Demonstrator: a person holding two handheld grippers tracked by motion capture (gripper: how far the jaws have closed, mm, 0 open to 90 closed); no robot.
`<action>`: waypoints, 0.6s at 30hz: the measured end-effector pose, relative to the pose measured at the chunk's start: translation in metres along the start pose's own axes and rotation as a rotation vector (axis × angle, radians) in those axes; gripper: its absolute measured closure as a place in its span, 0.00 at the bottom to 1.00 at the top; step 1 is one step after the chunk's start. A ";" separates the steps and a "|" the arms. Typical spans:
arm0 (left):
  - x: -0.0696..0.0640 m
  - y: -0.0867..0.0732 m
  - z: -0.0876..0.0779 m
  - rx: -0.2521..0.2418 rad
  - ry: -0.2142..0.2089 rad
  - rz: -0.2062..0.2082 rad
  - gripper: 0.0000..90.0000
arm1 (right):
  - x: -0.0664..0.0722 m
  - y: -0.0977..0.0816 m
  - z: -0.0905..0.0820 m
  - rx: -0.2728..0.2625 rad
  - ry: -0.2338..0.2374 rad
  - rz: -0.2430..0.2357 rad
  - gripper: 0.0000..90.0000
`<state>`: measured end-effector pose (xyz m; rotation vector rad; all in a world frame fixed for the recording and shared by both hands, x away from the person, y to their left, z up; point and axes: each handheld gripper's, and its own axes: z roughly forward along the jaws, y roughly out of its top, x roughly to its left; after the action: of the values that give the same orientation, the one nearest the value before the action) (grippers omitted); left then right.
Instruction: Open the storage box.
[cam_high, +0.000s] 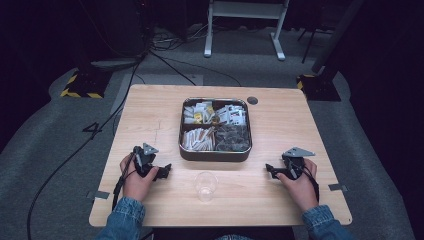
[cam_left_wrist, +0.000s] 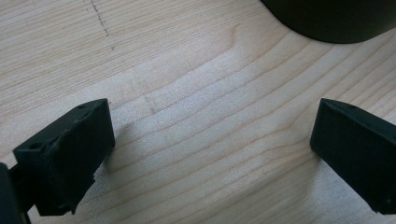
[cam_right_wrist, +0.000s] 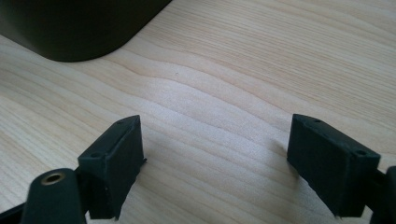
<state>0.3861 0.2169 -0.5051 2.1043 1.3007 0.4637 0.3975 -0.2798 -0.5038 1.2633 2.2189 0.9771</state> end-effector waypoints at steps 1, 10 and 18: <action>0.000 0.000 0.000 0.000 0.000 0.000 0.00 | 0.000 0.000 0.000 0.000 0.000 0.000 0.21; 0.000 0.000 0.000 0.000 0.000 0.000 0.00 | 0.000 0.000 0.000 0.000 0.002 -0.002 0.21; 0.000 0.000 0.000 -0.002 0.000 -0.003 0.00 | 0.001 0.000 -0.001 0.001 0.002 0.000 0.22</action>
<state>0.3863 0.2168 -0.5052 2.1002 1.3029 0.4629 0.3967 -0.2793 -0.5035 1.2634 2.2207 0.9783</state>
